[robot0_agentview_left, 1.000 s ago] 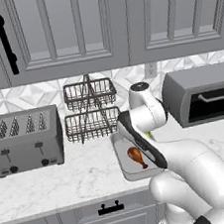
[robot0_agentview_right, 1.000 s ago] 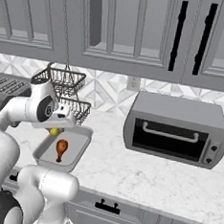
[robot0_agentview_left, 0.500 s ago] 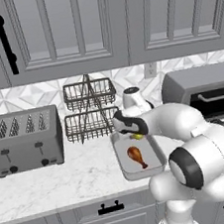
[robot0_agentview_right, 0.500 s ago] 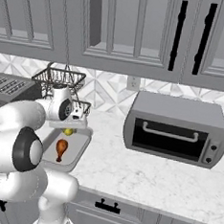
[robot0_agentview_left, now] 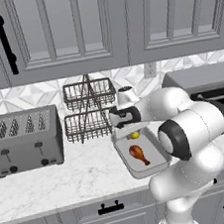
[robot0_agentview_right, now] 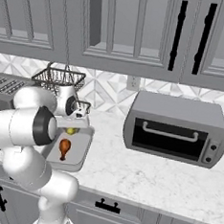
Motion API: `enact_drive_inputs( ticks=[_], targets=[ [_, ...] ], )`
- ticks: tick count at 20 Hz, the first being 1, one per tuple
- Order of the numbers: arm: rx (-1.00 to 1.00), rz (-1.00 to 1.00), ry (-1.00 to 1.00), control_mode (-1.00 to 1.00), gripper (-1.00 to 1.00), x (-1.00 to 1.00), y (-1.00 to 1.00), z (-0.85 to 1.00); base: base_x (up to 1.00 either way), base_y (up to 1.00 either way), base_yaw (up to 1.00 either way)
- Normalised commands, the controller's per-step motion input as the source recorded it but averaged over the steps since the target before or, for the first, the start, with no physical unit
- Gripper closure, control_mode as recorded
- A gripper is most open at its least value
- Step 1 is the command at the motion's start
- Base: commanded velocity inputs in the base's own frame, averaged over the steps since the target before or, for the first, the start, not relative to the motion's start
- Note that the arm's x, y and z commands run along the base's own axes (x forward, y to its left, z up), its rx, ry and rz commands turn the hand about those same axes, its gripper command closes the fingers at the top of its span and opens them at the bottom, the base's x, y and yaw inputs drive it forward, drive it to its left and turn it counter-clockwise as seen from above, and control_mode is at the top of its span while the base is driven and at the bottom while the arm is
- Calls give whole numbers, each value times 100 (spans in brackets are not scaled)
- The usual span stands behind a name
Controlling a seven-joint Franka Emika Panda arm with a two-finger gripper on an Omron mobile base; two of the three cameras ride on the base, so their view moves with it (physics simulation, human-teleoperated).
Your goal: Place one cucumber and one chicken drumstick in each tupperware on the nearby counter, to pack two identical lunches.
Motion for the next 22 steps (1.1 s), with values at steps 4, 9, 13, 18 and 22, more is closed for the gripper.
enact_drive_inputs(
  ticks=[4, 9, 13, 18, 22],
  targets=[
    [3, 0, -16, -100, 100, -25, -1, 0, 0, 0, 0],
    [4, -2, -8, -100, 100, -29, -29, -15, 0, 0, 0],
    [0, -4, 0, -100, 100, 0, -40, -18, 0, 0, 0],
    [0, 0, 0, -100, -100, -1, 0, 0, 0, 0, 0],
    [0, 0, 0, -100, -100, -2, 0, 0, 0, 0, 0]
  ],
)
